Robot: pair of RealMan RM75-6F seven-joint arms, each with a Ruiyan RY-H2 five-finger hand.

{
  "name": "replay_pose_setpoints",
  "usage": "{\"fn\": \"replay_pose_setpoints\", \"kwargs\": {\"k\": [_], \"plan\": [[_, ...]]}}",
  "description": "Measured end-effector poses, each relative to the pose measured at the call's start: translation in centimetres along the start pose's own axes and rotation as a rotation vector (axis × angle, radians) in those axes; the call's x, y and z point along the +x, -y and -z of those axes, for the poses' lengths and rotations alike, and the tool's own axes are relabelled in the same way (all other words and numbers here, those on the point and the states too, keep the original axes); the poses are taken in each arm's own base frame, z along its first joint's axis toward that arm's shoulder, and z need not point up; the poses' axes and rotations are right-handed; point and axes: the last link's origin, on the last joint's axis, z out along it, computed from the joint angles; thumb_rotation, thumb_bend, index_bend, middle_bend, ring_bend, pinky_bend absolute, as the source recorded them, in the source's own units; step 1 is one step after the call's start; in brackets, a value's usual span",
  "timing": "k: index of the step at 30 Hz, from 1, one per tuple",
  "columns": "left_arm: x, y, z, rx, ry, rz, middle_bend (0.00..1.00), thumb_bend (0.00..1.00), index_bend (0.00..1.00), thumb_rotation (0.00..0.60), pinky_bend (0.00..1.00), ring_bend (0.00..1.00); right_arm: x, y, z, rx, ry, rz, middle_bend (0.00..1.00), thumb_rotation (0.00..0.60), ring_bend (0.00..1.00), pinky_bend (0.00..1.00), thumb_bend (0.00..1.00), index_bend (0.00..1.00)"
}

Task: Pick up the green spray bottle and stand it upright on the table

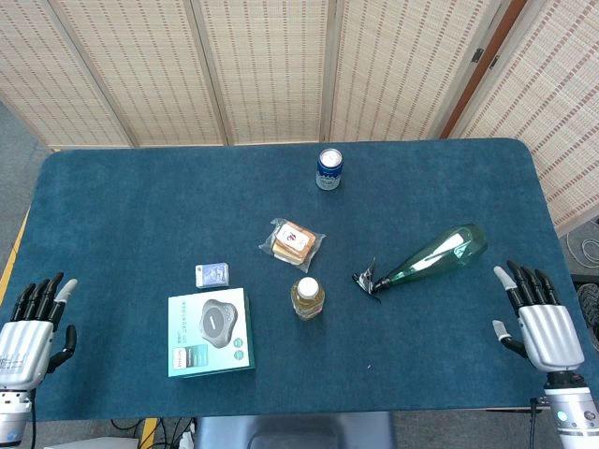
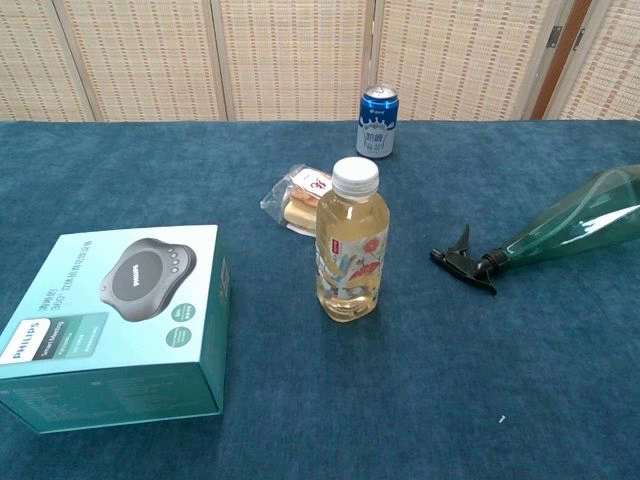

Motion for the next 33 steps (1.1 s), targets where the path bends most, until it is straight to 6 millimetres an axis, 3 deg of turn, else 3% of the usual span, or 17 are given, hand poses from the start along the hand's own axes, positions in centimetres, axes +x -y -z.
{"fn": "replay_pose_setpoints", "kwargs": {"k": [15,24,33], "plan": [[0.3,0.1,0.5,-0.001,-0.022,0.017,0.00,0.59,0.05,0.600,0.00,0.00,0.5,1.2,-1.5,0.012,0.020,0.013,0.00,0.600,0.00,0.00,0.30,0.00],[0.8,0.1,0.6,-0.003,-0.061,0.050,0.00,0.59,0.05,0.600,0.00,0.00,0.7,2.7,-4.2,0.024,0.097,0.072,0.00,0.600,0.00,0.00,0.30,0.00],[0.8,0.8,0.4,0.029,-0.050,0.081,0.00,0.59,0.05,0.600,0.00,0.00,1.1,5.6,-7.2,0.073,0.162,0.193,0.00,0.600,0.00,0.00,0.31,0.00]]}}
